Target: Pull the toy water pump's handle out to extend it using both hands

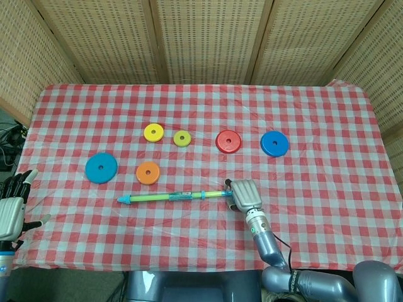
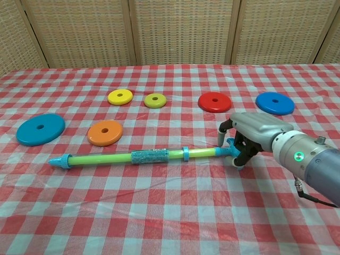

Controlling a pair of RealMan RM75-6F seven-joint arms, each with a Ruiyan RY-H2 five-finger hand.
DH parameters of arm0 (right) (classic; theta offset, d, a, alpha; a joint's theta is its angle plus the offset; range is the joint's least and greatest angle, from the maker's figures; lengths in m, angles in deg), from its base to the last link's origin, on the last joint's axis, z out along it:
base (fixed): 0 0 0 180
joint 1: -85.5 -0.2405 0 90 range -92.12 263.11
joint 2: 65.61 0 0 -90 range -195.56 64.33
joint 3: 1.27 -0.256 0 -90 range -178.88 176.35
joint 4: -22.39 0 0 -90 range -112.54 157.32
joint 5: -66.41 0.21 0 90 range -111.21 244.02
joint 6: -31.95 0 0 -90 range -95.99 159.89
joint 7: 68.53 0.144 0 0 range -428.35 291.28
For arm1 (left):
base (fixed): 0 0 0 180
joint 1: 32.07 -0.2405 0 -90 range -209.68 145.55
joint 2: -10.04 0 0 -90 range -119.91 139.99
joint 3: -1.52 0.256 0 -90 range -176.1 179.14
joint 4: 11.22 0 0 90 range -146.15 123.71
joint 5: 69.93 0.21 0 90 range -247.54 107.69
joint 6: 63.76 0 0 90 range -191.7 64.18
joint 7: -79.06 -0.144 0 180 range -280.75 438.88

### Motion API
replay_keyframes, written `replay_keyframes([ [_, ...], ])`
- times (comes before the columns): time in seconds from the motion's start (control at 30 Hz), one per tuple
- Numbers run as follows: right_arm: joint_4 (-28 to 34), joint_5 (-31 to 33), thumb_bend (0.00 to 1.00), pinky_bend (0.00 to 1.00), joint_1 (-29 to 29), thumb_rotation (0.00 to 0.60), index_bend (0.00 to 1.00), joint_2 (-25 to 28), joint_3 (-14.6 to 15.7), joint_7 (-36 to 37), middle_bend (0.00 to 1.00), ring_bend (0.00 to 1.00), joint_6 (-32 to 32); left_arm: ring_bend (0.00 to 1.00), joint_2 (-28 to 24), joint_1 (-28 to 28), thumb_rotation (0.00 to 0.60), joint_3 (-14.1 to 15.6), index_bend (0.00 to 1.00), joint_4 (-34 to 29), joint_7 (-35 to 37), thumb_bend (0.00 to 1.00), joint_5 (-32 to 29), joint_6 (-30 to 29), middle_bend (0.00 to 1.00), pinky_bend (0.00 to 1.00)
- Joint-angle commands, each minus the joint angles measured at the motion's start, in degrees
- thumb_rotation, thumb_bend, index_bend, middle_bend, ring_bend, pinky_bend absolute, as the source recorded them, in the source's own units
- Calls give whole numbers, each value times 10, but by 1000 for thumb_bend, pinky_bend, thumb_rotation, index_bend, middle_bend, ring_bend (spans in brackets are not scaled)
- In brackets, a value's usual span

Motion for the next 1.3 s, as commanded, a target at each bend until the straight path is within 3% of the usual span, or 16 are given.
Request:
replay_keyframes([
  [0.03, -9, 4, 542, 615, -3, 600, 459, -5, 2, 1, 1000, 964, 3, 0, 0, 0, 600, 0, 19, 0, 0, 121, 0, 0, 0, 0],
  [0.33, -31, 6, 588, 627, -10, 600, 546, -19, 7, 0, 1000, 982, 5, 0, -1, 1, 600, 0, 33, -1, 1, 122, -3, 2, 0, 0],
  [0.67, -23, -4, 607, 636, -8, 600, 751, -16, 5, 8, 1000, 987, -9, 0, -2, 2, 600, 0, 52, -1, 3, 124, -4, 5, 0, 0],
  [0.97, 45, 17, 617, 647, -13, 600, 789, 31, -32, -19, 1000, 994, -37, 0, -6, 11, 600, -2, 95, -11, 25, 127, -11, 26, 0, 0],
  [1.3, 98, 88, 620, 653, -38, 600, 806, 83, -87, -59, 1000, 996, -47, 0, -22, 51, 600, -37, 158, -55, -1, 132, -52, 71, 0, 0],
])
